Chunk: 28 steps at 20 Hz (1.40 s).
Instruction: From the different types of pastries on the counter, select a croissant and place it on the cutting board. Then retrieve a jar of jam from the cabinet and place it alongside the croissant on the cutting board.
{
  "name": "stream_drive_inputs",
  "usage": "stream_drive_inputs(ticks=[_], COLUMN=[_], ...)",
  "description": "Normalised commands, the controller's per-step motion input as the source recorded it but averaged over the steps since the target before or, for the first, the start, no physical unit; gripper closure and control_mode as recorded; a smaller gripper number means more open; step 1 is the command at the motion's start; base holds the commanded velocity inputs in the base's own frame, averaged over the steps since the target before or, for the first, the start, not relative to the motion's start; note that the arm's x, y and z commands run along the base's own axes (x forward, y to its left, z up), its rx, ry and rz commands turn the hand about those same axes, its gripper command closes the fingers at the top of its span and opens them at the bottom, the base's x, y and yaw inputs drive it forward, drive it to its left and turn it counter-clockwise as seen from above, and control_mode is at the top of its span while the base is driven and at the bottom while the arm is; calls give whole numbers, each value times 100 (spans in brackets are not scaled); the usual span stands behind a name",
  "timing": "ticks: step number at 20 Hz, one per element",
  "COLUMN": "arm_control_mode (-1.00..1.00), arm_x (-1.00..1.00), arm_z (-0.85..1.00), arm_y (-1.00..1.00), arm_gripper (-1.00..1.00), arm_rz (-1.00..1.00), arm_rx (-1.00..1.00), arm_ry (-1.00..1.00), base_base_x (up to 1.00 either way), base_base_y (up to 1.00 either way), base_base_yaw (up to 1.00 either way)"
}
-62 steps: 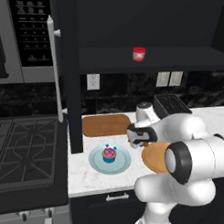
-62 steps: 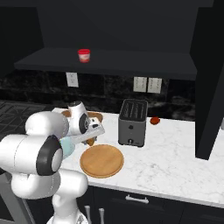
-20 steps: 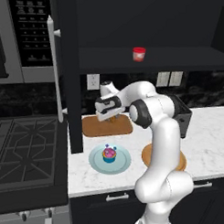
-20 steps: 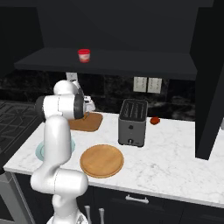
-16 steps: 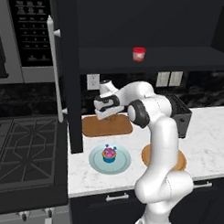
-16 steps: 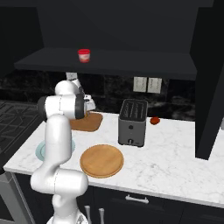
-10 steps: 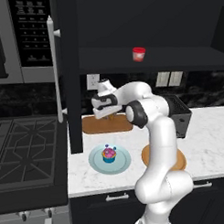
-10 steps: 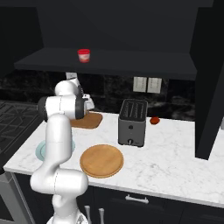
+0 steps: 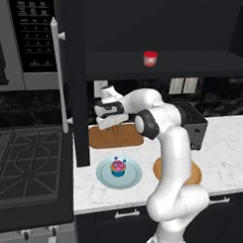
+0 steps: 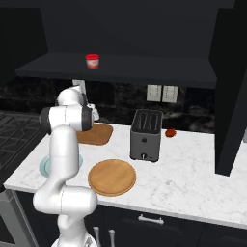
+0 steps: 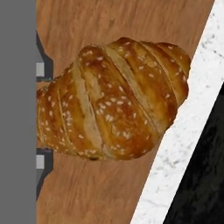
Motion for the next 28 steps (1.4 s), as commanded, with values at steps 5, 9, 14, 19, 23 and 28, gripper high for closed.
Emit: stream_drive_inputs(ticks=[5, 9, 14, 19, 23, 28], arm_control_mode=[-100, -100, -100, -100, -100, -100], arm_x=[-24, -11, -70, -99, -11, -68], arm_z=[21, 47, 49, 14, 0, -2], arm_y=[0, 0, -9, -13, 0, -20], arm_gripper=[-100, -100, -100, -100, -100, -100], arm_rz=[0, -1, -8, -12, -2, -5], arm_rx=[1, 0, 4, 4, 0, 0], arm_ry=[-2, -3, -10, -13, -1, -11], base_base_x=[0, 0, 0, 0, 0, 0], base_base_y=[0, 0, 0, 0, 0, 0], base_base_yaw=[0, 0, 0, 0, 0, 0])
